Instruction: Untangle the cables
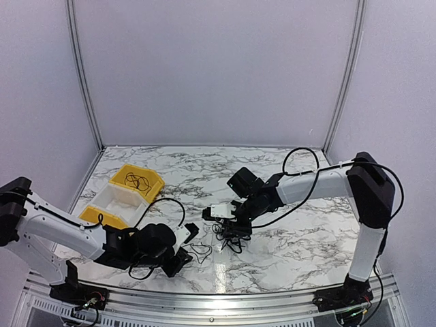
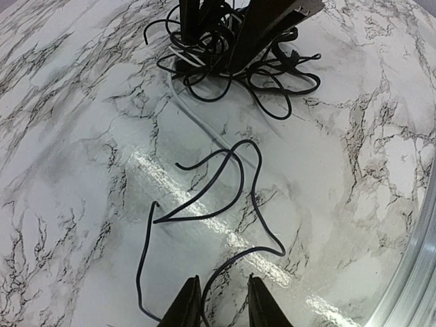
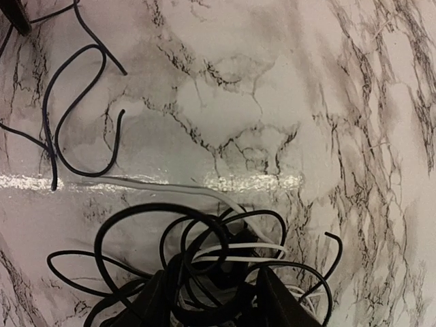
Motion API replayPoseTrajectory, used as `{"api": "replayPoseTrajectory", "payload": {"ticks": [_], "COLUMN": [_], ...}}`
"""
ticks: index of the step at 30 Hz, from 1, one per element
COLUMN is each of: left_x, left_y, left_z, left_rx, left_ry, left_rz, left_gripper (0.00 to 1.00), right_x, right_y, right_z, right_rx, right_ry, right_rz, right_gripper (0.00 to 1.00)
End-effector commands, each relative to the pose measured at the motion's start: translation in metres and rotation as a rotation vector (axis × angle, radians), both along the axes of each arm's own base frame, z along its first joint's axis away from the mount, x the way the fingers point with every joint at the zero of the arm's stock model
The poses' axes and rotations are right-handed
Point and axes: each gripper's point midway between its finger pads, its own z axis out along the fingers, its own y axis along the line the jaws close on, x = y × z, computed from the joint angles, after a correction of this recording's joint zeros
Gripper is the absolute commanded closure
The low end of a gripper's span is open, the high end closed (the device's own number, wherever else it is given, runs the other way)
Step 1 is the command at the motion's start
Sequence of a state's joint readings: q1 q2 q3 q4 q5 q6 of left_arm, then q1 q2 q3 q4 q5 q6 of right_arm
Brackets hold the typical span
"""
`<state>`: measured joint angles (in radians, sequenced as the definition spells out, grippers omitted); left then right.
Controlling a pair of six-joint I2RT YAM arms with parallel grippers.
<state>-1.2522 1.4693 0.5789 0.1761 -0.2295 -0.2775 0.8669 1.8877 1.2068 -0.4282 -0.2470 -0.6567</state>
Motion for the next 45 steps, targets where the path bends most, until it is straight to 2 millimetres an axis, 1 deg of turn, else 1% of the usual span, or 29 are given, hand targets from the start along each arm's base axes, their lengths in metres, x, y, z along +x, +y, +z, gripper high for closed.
{"api": "replayPoseTrajectory", "payload": {"ticks": [1, 3, 5, 6, 8, 10, 13, 16, 18, 20, 21, 24, 25, 27, 29, 32, 34, 35, 39, 45], "left_x": [0.001, 0.001, 0.003, 0.003, 0.005, 0.009, 0.016, 0.02, 0.022, 0.024, 0.025, 0.032, 0.034, 0.037, 0.038, 0.04, 0.04, 0.04, 0.037, 0.032], "left_y": [-0.002, -0.002, -0.001, -0.001, -0.001, 0.001, 0.006, 0.015, 0.023, 0.032, 0.037, 0.051, 0.055, 0.061, 0.063, 0.064, 0.062, 0.06, 0.053, 0.049], "left_z": [-0.005, -0.005, 0.0, 0.003, 0.016, 0.037, 0.078, 0.123, 0.146, 0.164, 0.171, 0.191, 0.194, 0.199, 0.199, 0.196, 0.195, 0.196, 0.202, 0.213], "left_rx": [0.014, 0.016, 0.008, 0.003, -0.023, -0.063, -0.135, -0.223, -0.276, -0.316, -0.332, -0.389, -0.409, -0.451, -0.489, -0.516, -0.525, -0.532, -0.574, -0.646], "left_ry": [-0.011, -0.013, -0.021, -0.025, -0.043, -0.075, -0.139, -0.205, -0.24, -0.272, -0.288, -0.334, -0.344, -0.354, -0.353, -0.336, -0.323, -0.316, -0.292, -0.257], "left_rz": [-0.01, -0.008, 0.0, 0.001, 0.013, 0.03, 0.058, 0.088, 0.11, 0.134, 0.151, 0.218, 0.241, 0.274, 0.29, 0.309, 0.305, 0.302, 0.277, 0.26], "left_gripper": [0.78, 0.85, 0.92, 0.95, 1.0, 1.0, 1.0, 1.0, 1.0, 1.0, 1.0, 1.0, 1.0, 1.0, 1.0, 1.0, 1.0, 1.0, 1.0, 1.0], "right_x": [0.014, 0.021, 0.029, 0.034, 0.044, 0.054, 0.066, 0.07, 0.071, 0.073, 0.073, 0.067, 0.063, 0.052, 0.038, 0.013, 0.001, -0.002, 0.003, -0.006], "right_y": [-0.006, -0.011, -0.017, -0.021, -0.029, -0.038, -0.049, -0.056, -0.056, -0.055, -0.054, -0.048, -0.046, -0.039, -0.031, -0.015, -0.003, 0.004, 0.031, 0.064], "right_z": [-0.009, -0.01, -0.012, -0.014, -0.016, -0.017, -0.019, -0.022, -0.018, -0.007, 0.002, 0.043, 0.056, 0.084, 0.107, 0.131, 0.143, 0.148, 0.165, 0.186], "right_rx": [-0.031, -0.032, -0.035, -0.039, -0.047, -0.052, -0.062, -0.072, -0.068, -0.054, -0.042, 0.026, 0.057, 0.116, 0.162, 0.21, 0.237, 0.252, 0.321, 0.438], "right_ry": [-0.041, -0.039, -0.038, -0.036, -0.035, -0.035, -0.036, -0.031, -0.036, -0.051, -0.059, -0.071, -0.069, -0.074, -0.079, -0.089, -0.111, -0.125, -0.144, -0.103], "right_rz": [-0.057, -0.083, -0.111, -0.13, -0.164, -0.2, -0.244, -0.263, -0.262, -0.265, -0.267, -0.238, -0.22, -0.166, -0.103, -0.012, 0.034, 0.05, 0.078, 0.179], "right_gripper": [0.59, 0.61, 0.62, 0.63, 0.66, 0.68, 0.7, 0.71, 0.7, 0.68, 0.66, 0.59, 0.55, 0.49, 0.46, 0.43, 0.43, 0.43, 0.43, 0.42]}}
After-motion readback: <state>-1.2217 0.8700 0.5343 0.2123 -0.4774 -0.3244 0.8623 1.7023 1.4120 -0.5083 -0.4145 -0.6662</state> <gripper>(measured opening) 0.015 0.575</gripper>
